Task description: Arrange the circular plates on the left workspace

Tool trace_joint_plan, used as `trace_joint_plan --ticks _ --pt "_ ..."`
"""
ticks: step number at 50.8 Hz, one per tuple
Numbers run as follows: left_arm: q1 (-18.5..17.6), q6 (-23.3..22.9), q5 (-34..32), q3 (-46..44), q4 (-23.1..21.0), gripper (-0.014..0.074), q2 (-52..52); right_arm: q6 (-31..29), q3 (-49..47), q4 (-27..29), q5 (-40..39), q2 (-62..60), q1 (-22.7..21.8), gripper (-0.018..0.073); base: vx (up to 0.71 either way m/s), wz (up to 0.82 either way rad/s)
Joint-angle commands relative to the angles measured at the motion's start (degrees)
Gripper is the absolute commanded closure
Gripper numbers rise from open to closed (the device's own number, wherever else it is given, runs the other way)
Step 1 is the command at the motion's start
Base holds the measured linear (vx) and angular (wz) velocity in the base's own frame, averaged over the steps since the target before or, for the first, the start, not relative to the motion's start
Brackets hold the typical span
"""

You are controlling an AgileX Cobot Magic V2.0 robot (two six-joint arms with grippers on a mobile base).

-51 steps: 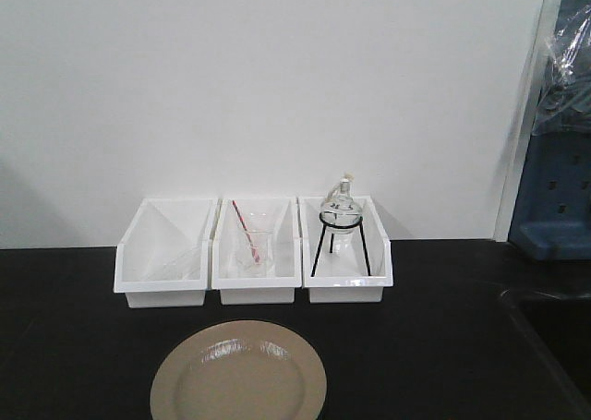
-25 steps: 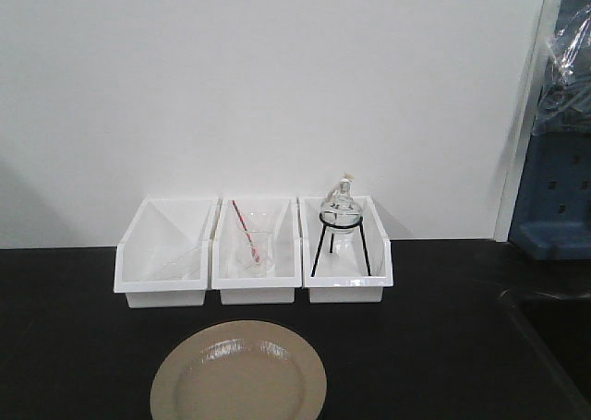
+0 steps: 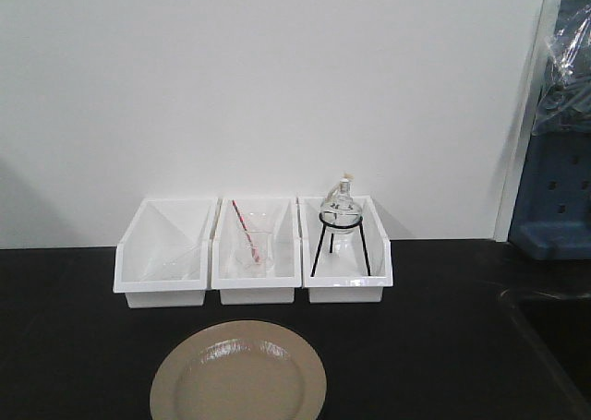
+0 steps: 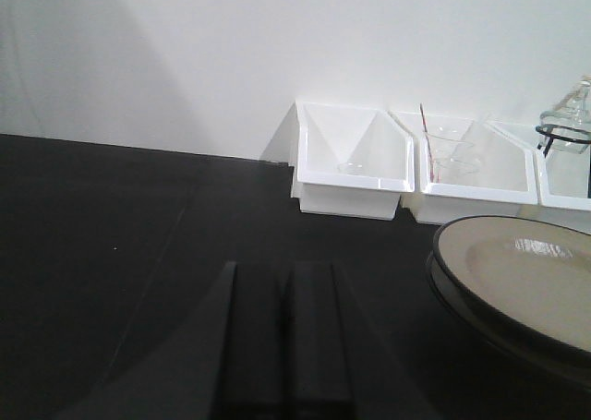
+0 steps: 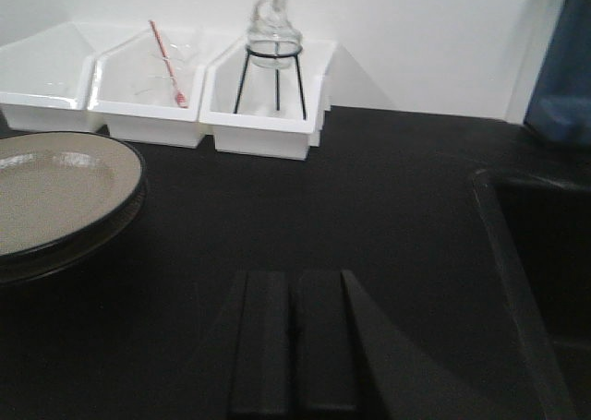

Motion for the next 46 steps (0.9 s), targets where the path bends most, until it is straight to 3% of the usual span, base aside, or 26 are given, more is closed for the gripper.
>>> trace_joint_plan --ticks 1,13,26,37,46 --pt "-0.4 -0.5 -4.4 1.1 -0.7 0.0596 -0.9 12.5 2.9 -11.3 -8.9 -3.2 -0.4 0.0561 0.0 0.0" --pt "-0.4 -0.5 -4.4 1.1 -0.7 0.0596 -0.9 12.4 13.0 -12.9 -12.1 -15.0 -0.4 0.0561 0.0 0.0" --pt "-0.4 -0.5 -4.4 1.1 -0.7 0.0596 -0.9 12.4 12.9 -13.1 -8.4 -20.1 -0.6 0.0561 0.0 0.0" --pt "-0.4 -0.5 -4.4 1.1 -0.7 0.0596 -0.9 12.4 12.9 -13.1 -8.0 -20.2 -7.4 0.0561 0.0 0.0" --pt "-0.4 -0.5 -4.4 1.1 -0.7 0.0596 -0.9 12.4 12.9 -13.1 -8.0 -20.2 -8.2 0.0561 0.0 0.0"
